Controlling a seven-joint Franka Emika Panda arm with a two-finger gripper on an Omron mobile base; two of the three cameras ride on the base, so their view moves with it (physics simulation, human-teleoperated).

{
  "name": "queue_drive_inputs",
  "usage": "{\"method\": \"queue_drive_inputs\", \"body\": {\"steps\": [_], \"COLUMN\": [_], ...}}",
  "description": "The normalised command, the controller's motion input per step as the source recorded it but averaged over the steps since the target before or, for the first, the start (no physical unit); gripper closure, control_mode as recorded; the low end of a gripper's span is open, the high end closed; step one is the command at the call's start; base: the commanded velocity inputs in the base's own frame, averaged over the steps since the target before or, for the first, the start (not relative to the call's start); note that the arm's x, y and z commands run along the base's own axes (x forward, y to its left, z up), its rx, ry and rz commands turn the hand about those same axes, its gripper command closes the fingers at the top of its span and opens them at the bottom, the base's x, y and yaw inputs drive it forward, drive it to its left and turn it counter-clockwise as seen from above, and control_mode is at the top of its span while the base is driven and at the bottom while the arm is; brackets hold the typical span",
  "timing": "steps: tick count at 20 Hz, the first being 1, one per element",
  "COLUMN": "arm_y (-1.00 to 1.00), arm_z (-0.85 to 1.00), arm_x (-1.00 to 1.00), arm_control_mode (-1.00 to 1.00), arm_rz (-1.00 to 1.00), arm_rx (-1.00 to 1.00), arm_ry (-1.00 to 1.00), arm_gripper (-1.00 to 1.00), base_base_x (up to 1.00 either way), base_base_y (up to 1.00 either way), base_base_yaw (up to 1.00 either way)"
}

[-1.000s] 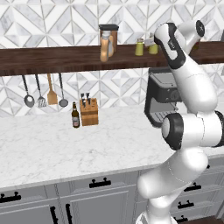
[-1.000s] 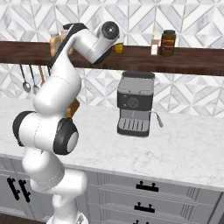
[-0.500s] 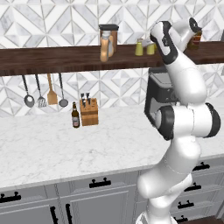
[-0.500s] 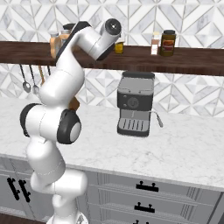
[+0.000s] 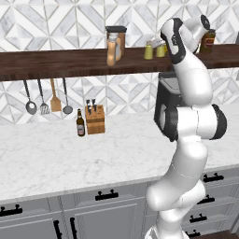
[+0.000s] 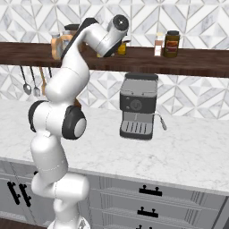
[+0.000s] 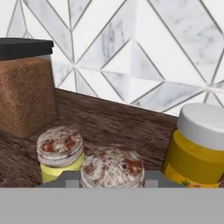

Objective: Put the shaker and condiment bottle from the counter next to their counterparts in the cabinet.

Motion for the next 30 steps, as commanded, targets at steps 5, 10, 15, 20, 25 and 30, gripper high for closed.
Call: {"method": "queue_drive_inputs", "body": {"steps": [5,10,15,20,25,30], "arm_y": [-0.18,-0.14,-0.19,-0.26,-0.22,-0.14], "arm_z": [-0.02,-0.05,0.0,0.01,0.14,0.1], "arm_x": [0.01,0.0,-0.01,-0.2,-0.42,-0.67], "arm_control_mode": [-1.0,-1.0,-1.0,-1.0,-1.0,-1.0], "arm_rz": [0.03,0.03,0.06,0.12,0.11,0.1], "arm_rx": [0.0,0.0,0.0,0.08,0.15,0.19], "arm_ry": [0.0,0.0,0.0,0.03,0.04,0.03], "arm_gripper": [-1.0,-1.0,-1.0,-1.0,-1.0,-1.0], "base_base_x": [0.0,0.0,0.0,0.0,0.0,0.0], "base_base_y": [0.0,0.0,0.0,0.0,0.0,0.0], "base_base_yaw": [0.0,0.0,0.0,0.0,0.0,0.0]}}
